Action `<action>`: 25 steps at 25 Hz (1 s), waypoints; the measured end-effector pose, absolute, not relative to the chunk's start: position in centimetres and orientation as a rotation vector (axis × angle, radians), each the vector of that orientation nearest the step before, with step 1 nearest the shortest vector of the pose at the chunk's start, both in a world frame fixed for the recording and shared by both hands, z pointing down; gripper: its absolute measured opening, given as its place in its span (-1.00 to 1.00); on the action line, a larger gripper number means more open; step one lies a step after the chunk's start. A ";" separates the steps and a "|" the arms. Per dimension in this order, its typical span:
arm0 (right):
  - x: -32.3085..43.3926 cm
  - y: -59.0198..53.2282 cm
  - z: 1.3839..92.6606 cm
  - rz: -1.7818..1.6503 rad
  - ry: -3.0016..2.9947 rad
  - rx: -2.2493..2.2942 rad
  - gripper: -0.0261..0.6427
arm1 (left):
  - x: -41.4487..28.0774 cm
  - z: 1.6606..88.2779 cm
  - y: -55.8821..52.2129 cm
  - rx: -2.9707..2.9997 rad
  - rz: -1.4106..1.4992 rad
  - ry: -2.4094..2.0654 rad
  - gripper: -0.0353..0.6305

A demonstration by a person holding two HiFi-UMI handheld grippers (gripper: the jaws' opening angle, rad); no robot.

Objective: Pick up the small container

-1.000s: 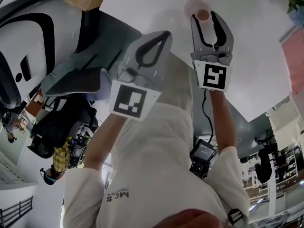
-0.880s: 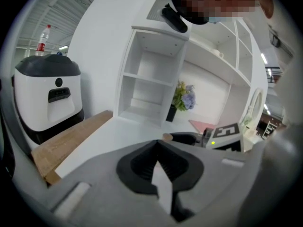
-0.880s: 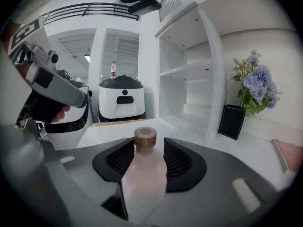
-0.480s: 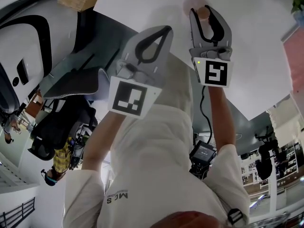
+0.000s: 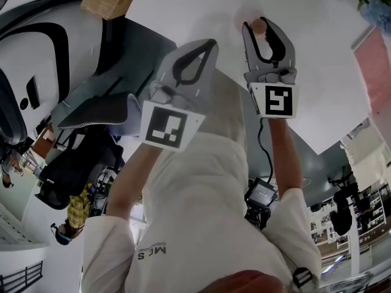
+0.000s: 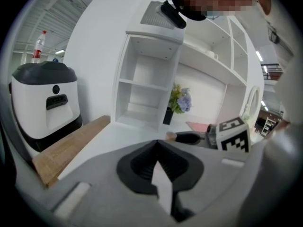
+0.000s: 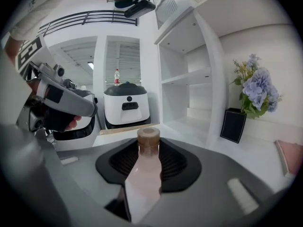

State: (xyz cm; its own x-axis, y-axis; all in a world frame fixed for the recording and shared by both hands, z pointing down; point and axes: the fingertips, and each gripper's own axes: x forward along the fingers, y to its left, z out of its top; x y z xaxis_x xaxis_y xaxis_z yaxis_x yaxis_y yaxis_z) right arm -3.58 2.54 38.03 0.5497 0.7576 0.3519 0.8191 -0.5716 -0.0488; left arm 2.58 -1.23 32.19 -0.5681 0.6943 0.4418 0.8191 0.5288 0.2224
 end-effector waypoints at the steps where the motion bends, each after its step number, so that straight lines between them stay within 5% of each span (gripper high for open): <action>1: -3.7 2.4 37.2 -0.424 -1.326 -2.581 -0.51 | 2.4 31.7 -1.4 -1.260 -0.588 -2.475 -0.89; 25: -8.5 -8.7 11.8 -0.341 -1.423 -2.617 -0.52 | 3.1 10.9 -10.0 -1.362 -0.465 -2.593 -0.89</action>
